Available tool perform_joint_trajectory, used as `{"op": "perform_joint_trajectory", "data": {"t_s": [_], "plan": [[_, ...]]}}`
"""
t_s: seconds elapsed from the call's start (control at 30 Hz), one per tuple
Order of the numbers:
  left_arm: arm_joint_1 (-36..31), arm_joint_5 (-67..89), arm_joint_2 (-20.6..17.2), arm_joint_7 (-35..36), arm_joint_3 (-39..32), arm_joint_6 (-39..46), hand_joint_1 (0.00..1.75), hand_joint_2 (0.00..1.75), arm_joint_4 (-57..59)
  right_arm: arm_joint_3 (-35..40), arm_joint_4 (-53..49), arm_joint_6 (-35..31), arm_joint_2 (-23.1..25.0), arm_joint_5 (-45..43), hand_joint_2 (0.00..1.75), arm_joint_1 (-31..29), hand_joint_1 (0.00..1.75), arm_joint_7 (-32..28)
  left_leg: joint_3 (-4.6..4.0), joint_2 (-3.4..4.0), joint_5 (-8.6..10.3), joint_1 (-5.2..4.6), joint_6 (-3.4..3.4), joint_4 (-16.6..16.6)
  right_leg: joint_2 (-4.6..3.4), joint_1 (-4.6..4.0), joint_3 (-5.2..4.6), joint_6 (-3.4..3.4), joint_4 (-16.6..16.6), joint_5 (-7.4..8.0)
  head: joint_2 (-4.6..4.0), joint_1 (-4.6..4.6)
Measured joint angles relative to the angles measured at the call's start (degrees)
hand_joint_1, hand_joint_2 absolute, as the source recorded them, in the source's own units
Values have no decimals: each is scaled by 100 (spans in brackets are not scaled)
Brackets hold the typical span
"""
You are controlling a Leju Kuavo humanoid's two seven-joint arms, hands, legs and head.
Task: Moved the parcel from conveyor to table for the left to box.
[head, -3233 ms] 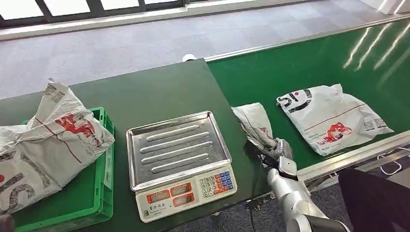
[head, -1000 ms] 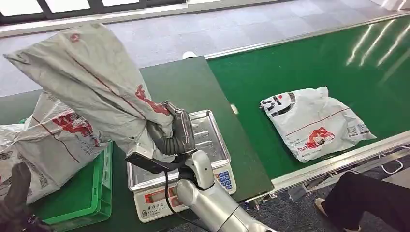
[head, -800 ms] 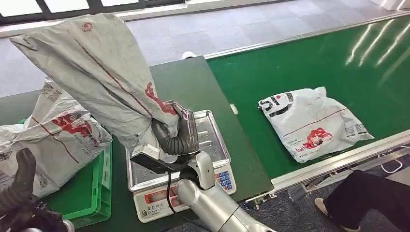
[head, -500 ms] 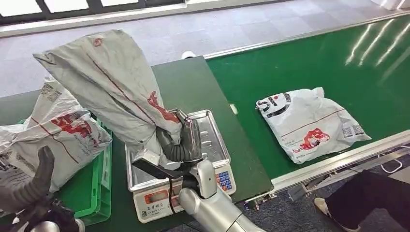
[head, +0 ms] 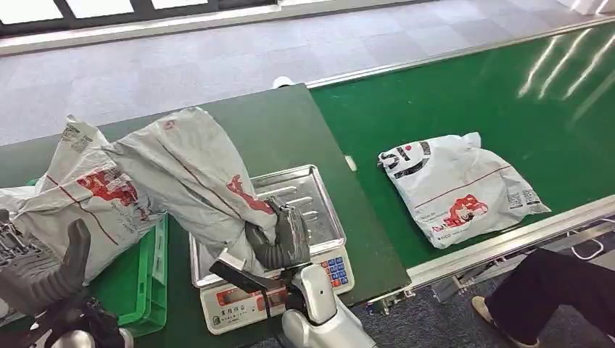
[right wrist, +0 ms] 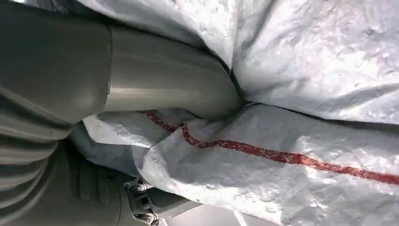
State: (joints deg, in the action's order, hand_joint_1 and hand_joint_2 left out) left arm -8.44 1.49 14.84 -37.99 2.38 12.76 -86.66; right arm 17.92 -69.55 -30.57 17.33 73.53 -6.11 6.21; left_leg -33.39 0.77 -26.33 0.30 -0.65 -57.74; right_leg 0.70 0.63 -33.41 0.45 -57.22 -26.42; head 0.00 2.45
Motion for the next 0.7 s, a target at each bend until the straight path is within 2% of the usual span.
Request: {"op": "perform_joint_trajectory", "data": {"t_s": [0.27, 0.3, 0.33, 0.5, 0.53, 0.6, 0.63, 0.7], "plan": [[50, 199, 0, 26, 153, 39, 0, 175, 81, 0, 7, 395, -28, 133, 175, 173, 175, 199, -1, -3, 1, 0, 0, 0, 0, 0, 2, 0, -1, 0, 2, 0], [50, 199, 0, 17, 155, 44, 0, 175, 81, 0, 11, 454, -31, 186, 175, 172, 159, 223, -1, -3, 1, 0, 0, 0, 0, 0, 3, 0, -1, 0, 2, 0], [50, 175, 0, -13, 155, 77, 0, 175, 83, 2, 17, 584, -33, 287, 175, 168, 0, 299, -1, -3, 1, 0, 0, 0, 0, -1, 4, 0, -1, 0, 0, 0], [107, 35, 0, -171, 153, 258, 0, 175, 72, 42, 96, 1057, -42, 725, 175, 122, 0, 651, -1, -4, 1, 0, 0, 1, 1, -1, 5, 0, -1, 0, 2, 0], [134, 28, -2, -179, 153, 280, 0, 175, 59, 42, 118, 1057, -42, 732, 0, 96, 0, 660, -1, -3, 1, 0, 0, 1, 0, -1, 4, 0, -2, 0, 2, 2], [150, 46, -7, -158, 153, 297, 0, 175, 46, 42, 164, 968, -42, 647, 0, 57, 0, 612, -1, -4, 1, 0, 0, 1, 2, -1, 5, 0, -1, 0, 2, 0], [151, 72, -7, -131, 153, 297, 0, 0, 44, 42, 175, 883, -42, 560, 0, 53, 0, 540, -1, -5, 1, 0, 0, 1, 4, 0, 6, 0, -1, 0, 2, 0], [152, 155, -7, -72, 153, 308, 0, 0, 33, 42, 177, 617, -44, 279, 0, 55, 0, 329, -1, -4, 1, 0, 0, 1, 3, 0, 5, 0, -1, 0, 2, 0]]}}
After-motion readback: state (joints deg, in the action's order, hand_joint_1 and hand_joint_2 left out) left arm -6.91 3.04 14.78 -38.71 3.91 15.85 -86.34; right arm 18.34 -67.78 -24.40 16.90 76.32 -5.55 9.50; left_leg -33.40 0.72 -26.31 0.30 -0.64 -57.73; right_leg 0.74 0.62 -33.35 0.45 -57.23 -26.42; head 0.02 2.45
